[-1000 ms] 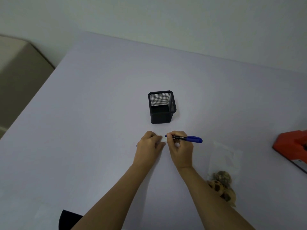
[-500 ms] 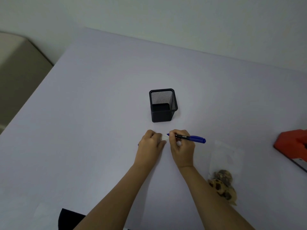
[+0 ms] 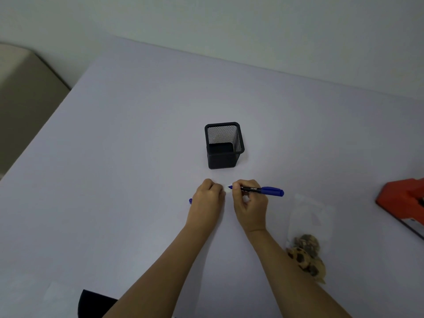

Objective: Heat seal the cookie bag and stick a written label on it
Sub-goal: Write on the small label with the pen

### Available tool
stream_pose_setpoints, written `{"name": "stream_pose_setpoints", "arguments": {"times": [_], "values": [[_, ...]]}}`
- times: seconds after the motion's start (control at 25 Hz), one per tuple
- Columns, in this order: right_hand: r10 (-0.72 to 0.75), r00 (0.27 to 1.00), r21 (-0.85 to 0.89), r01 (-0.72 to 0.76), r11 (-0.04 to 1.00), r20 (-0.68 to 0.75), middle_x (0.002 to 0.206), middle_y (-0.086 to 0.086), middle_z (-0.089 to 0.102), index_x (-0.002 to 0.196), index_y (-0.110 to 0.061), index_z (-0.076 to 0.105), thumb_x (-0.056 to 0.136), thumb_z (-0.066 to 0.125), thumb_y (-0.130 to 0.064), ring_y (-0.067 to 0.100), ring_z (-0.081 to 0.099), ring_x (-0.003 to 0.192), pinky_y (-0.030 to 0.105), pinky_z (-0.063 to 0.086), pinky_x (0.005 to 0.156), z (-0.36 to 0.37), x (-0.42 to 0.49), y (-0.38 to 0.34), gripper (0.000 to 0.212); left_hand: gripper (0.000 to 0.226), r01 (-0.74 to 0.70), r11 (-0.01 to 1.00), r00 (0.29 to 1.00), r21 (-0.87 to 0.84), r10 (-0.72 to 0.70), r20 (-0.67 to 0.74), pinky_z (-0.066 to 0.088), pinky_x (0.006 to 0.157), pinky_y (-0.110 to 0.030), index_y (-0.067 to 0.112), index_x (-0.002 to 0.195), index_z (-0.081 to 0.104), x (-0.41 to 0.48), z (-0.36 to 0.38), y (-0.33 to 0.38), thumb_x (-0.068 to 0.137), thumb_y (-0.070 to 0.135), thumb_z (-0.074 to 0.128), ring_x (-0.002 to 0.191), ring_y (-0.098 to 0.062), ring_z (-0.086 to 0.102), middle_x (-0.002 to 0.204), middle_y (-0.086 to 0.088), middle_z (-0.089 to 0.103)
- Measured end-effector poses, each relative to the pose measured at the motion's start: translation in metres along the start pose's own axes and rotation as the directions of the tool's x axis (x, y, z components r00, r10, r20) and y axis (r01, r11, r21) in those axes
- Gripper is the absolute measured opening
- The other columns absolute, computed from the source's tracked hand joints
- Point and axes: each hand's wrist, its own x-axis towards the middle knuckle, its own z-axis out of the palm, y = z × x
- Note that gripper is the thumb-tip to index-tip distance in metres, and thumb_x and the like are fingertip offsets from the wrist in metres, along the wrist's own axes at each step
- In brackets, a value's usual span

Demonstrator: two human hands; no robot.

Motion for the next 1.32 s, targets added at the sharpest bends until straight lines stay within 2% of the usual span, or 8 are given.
{"name": "stream_pose_setpoints", "arguments": {"times": [0.08, 0.2, 0.44, 0.6, 0.76, 0.96, 1.12, 1.32], "values": [[0.009, 1.000, 0.002, -0.009, 1.000, -0.017, 0.074, 0.008, 0.062, 0.082, 0.002, 0.063, 0.088, 0.047, -0.022, -0.001, 0.052, 0.074, 0.000, 0.040, 0.068, 0.000, 0.001, 0.000, 0.029, 0.009, -0.008, 1.000, 1.000, 0.007, 0.008, 0.006, 0.046, 0.057, -0.024, -0.003, 0.079, 0.067, 0.000, 0.000, 0.002, 0.072, -0.001, 0.073, 0.065, -0.027, 0.062, 0.076, -0.014, 0.062], [0.027, 0.999, 0.013, -0.027, 1.000, -0.032, 0.075, 0.003, 0.060, 0.082, 0.002, 0.062, 0.088, 0.047, -0.023, -0.005, 0.052, 0.073, 0.000, 0.040, 0.069, 0.000, 0.001, 0.000, 0.031, 0.025, 0.126, 0.991, 0.992, -0.053, -0.126, 0.006, 0.041, 0.077, -0.026, 0.001, 0.109, 0.060, -0.001, 0.002, 0.002, 0.088, 0.015, 0.060, 0.092, -0.026, 0.056, 0.103, -0.012, 0.058], [0.093, 0.991, 0.069, -0.087, 0.994, -0.099, 0.078, 0.002, 0.059, 0.084, 0.001, 0.062, 0.088, 0.046, -0.027, -0.011, 0.055, 0.074, 0.002, 0.041, 0.066, -0.001, 0.001, 0.001, 0.032, 0.035, 0.164, 0.978, 0.986, -0.132, -0.161, 0.030, 0.044, 0.080, -0.023, 0.011, 0.122, 0.058, 0.002, 0.007, 0.004, 0.089, 0.018, 0.058, 0.094, -0.020, 0.054, 0.110, -0.010, 0.054], [0.132, 0.979, 0.097, -0.117, 0.988, -0.156, 0.079, 0.001, 0.060, 0.086, -0.001, 0.062, 0.088, 0.046, -0.029, -0.009, 0.056, 0.075, 0.004, 0.043, 0.066, 0.000, 0.002, 0.001, 0.032, 0.038, 0.213, 0.970, 0.977, -0.115, -0.214, 0.009, 0.041, 0.078, -0.020, 0.016, 0.120, 0.061, 0.004, 0.014, 0.006, 0.086, 0.031, 0.064, 0.097, -0.018, 0.053, 0.109, -0.006, 0.053], [0.167, 0.966, 0.123, -0.144, 0.982, -0.196, 0.078, -0.001, 0.059, 0.088, -0.002, 0.062, 0.087, 0.046, -0.031, -0.009, 0.056, 0.074, 0.005, 0.045, 0.065, -0.001, 0.003, 0.001, 0.033, 0.025, 0.149, 0.988, 0.989, -0.038, -0.149, -0.018, 0.047, 0.072, -0.027, 0.016, 0.109, 0.068, 0.005, 0.015, 0.010, 0.086, 0.024, 0.064, 0.093, -0.020, 0.056, 0.104, -0.005, 0.057], [0.172, 0.960, 0.115, -0.150, 0.982, -0.220, 0.081, 0.003, 0.063, 0.089, -0.001, 0.062, 0.088, 0.050, -0.028, 0.001, 0.058, 0.069, 0.004, 0.045, 0.066, 0.000, 0.004, 0.002, 0.029, 0.010, -0.121, 0.976, 0.989, 0.182, 0.134, -0.065, 0.048, 0.041, -0.027, 0.012, 0.077, 0.072, 0.005, 0.019, 0.002, 0.072, 0.017, 0.079, 0.059, -0.021, 0.059, 0.073, -0.003, 0.066], [0.143, 0.972, 0.079, -0.130, 0.988, -0.184, 0.079, 0.001, 0.060, 0.088, -0.003, 0.062, 0.088, 0.047, -0.030, -0.004, 0.056, 0.070, 0.006, 0.044, 0.064, 0.000, 0.003, 0.001, 0.030, 0.017, -0.251, 0.919, 0.963, 0.304, 0.268, -0.014, 0.044, 0.037, -0.023, 0.012, 0.074, 0.070, 0.005, 0.019, -0.002, 0.063, 0.014, 0.083, 0.052, -0.018, 0.055, 0.066, -0.003, 0.064], [0.110, 0.983, 0.072, -0.100, 0.992, -0.149, 0.075, 0.001, 0.057, 0.082, -0.002, 0.061, 0.088, 0.046, -0.026, -0.008, 0.054, 0.070, 0.004, 0.042, 0.064, 0.000, 0.004, -0.001, 0.030, 0.017, -0.187, 0.971, 0.969, 0.148, 0.207, -0.134, 0.048, 0.045, -0.023, 0.008, 0.080, 0.071, 0.011, 0.018, -0.009, 0.066, 0.005, 0.078, 0.055, -0.021, 0.062, 0.067, -0.006, 0.067]]}}
